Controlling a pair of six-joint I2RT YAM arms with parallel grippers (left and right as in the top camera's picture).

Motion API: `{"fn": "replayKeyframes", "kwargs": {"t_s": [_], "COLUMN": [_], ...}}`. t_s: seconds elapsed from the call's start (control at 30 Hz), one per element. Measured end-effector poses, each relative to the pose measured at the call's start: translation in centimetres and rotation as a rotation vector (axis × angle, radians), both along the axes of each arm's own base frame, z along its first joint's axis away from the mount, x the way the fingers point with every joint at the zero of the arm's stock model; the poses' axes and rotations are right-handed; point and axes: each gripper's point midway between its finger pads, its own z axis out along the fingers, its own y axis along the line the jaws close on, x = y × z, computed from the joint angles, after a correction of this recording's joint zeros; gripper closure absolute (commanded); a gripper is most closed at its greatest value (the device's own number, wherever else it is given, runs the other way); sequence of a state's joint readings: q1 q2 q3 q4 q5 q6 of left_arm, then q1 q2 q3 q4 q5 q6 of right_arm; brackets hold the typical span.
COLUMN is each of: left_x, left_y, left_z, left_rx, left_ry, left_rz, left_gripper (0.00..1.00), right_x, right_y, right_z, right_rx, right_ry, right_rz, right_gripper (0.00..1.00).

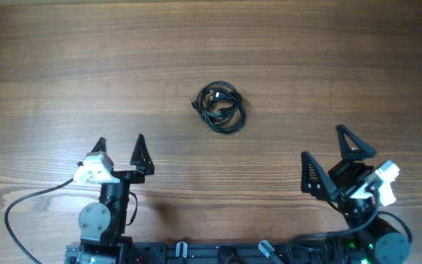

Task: Untangle cables
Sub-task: 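Move both grippers inward toward the black cable bundle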

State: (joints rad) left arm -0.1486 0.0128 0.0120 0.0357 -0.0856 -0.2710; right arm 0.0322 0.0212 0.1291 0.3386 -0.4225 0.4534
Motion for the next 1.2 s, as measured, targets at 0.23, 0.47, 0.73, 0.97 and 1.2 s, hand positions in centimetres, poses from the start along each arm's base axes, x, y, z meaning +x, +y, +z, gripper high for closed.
{"fn": "replayKeyframes", "kwargs": {"t_s": [0.23,0.47,0.73,0.97,1.2], "left_x": [-0.5,-1.9,0.9,4.8,4.8], "left_y": [-1.8,-1.8,-5.5,-9.0,-14.0], "left_z": [2.5,5.5,10.3,2.2,-5.6], "left_rx": [-0.019,0.064,0.090,-0.026,-0.020], "left_ry": [-0.075,0.161,0.605,0.935,1.201], "left_rz": [-0.108,-0.122,-0.327,-0.471,-0.607], "left_gripper": [0.00,0.00,0.00,0.00,0.00], "right_x": [-0.2,4.1,9.0,8.9,9.1], "right_y": [-2.0,-1.8,3.7,4.1,4.5], "right_z": [6.5,10.2,4.1,-5.2,-7.7], "right_rx": [-0.265,-0.379,-0.108,-0.052,-0.091], "right_ry": [0.158,0.411,0.841,1.301,1.389], "right_rz": [-0.208,-0.179,0.239,0.289,0.296], "right_gripper": [0.00,0.00,0.00,0.00,0.00]}}
